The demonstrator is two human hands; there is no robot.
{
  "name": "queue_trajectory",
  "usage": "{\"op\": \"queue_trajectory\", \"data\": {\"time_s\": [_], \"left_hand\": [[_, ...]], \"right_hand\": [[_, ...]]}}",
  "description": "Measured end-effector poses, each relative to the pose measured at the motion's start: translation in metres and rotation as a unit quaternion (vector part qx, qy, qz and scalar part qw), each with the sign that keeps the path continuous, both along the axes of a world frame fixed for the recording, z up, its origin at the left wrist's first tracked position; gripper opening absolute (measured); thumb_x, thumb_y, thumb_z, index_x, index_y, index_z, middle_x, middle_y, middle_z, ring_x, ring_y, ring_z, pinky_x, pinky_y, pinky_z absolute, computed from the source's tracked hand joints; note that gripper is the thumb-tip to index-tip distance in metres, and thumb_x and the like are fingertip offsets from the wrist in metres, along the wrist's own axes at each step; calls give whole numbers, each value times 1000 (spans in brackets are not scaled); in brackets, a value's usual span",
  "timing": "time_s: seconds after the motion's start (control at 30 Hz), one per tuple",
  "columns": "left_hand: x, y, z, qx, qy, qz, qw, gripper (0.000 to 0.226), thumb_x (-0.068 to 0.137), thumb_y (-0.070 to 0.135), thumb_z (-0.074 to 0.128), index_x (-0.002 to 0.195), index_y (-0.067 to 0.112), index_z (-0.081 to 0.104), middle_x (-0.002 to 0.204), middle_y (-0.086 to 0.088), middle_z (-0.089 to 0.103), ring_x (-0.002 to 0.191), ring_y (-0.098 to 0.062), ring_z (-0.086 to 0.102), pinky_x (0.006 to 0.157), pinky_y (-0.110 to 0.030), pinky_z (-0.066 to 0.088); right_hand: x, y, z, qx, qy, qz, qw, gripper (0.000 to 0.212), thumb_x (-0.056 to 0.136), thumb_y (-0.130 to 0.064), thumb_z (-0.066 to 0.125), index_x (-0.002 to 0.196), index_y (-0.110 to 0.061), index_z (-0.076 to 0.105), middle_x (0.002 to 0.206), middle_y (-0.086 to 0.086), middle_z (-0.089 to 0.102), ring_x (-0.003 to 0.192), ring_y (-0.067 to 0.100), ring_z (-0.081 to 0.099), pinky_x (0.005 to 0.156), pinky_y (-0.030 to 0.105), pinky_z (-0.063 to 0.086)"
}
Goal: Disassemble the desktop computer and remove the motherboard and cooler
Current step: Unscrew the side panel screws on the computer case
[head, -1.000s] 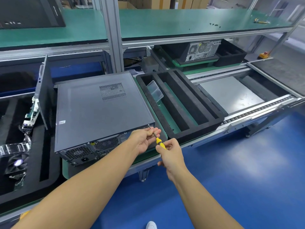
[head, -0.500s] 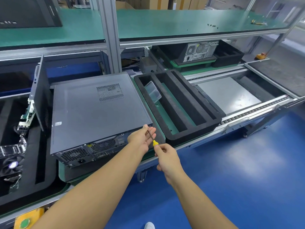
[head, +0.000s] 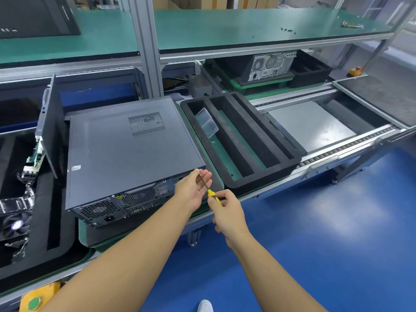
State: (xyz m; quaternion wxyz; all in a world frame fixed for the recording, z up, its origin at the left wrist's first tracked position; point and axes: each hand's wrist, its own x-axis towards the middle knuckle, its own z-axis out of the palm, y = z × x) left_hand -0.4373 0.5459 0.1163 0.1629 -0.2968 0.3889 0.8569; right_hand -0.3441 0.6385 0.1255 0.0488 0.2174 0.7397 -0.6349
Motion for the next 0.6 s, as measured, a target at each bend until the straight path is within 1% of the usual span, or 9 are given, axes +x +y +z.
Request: {"op": "queue_trajectory", "data": {"time_s": [0.1,0.23,0.6], "left_hand": [[1,-5,0,-13,14,-31,999,19,95,9,63,111,-2,65,92,-12,76,80,-18,75,64,-30,60],[3,-7,-4,-20,25,-32,999,20,94,7,65,111,-3,66,94,-13,76,84,-20,75,65,-29,60],[9,-11,-10,-16,42,-22,999,16,93,8,65,108,3,70,97,-12,76,87,-21,75,67,-30,60]], "right_hand": [[-2,1,-2,16,6,7,1000,4,95,-31,59,93,-31,56,67,-4,52,49,8,36,43,23,34],[-2,0,-6,12,3,4,1000,5,94,-30,58,91,-31,55,61,-8,48,47,8,35,43,24,33],[-2,-3,-8,14,-4,2,1000,6,94,-29,57,90,-26,55,60,-7,48,45,7,33,41,23,31]]}}
